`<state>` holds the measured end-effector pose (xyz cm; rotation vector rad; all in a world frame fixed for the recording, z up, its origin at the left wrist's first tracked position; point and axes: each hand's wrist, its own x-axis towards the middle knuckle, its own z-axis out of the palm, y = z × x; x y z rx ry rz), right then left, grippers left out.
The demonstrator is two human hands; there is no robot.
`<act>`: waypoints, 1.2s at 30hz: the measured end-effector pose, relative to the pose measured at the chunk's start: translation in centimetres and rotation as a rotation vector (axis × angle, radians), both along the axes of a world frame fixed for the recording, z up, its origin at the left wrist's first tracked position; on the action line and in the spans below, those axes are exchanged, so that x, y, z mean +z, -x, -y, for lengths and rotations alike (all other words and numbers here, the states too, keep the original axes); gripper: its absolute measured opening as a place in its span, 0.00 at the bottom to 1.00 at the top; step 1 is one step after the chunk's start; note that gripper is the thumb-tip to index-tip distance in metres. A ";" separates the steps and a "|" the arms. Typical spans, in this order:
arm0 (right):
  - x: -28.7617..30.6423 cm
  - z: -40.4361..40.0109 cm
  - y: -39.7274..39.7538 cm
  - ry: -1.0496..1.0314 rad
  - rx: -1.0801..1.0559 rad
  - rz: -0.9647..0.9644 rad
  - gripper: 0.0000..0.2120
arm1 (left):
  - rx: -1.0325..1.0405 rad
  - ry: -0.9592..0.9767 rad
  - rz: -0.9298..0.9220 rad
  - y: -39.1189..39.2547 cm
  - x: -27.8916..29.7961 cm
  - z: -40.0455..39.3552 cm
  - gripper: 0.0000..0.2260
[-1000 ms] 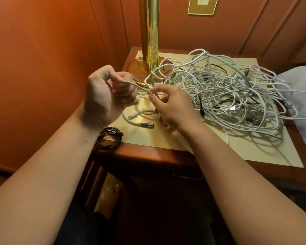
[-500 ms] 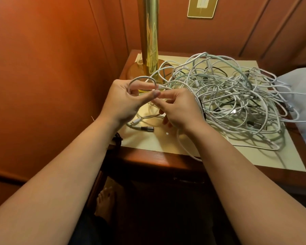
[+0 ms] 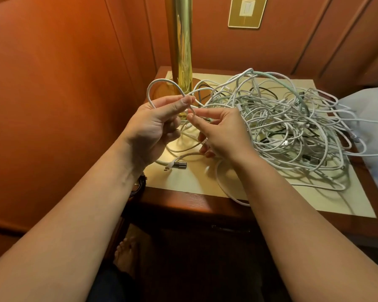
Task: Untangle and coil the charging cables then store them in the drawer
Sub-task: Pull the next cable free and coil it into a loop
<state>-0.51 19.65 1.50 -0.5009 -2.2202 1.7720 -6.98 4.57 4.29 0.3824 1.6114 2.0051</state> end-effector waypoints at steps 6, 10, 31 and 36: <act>-0.1 -0.4 0.0 -0.002 -0.066 -0.009 0.10 | -0.159 -0.228 0.092 -0.6 0.6 0.4 0.08; -0.4 -0.7 0.2 -0.027 -0.104 -0.002 0.09 | -0.401 -0.451 0.146 -0.4 0.5 1.0 0.06; -2.2 -1.0 0.6 -0.227 -0.197 -0.002 0.10 | 0.221 0.481 -0.482 -0.4 -2.6 -2.1 0.10; -2.7 -1.2 0.9 -0.276 -0.190 -0.023 0.13 | 0.210 0.490 -0.402 -1.0 -2.4 -3.0 0.23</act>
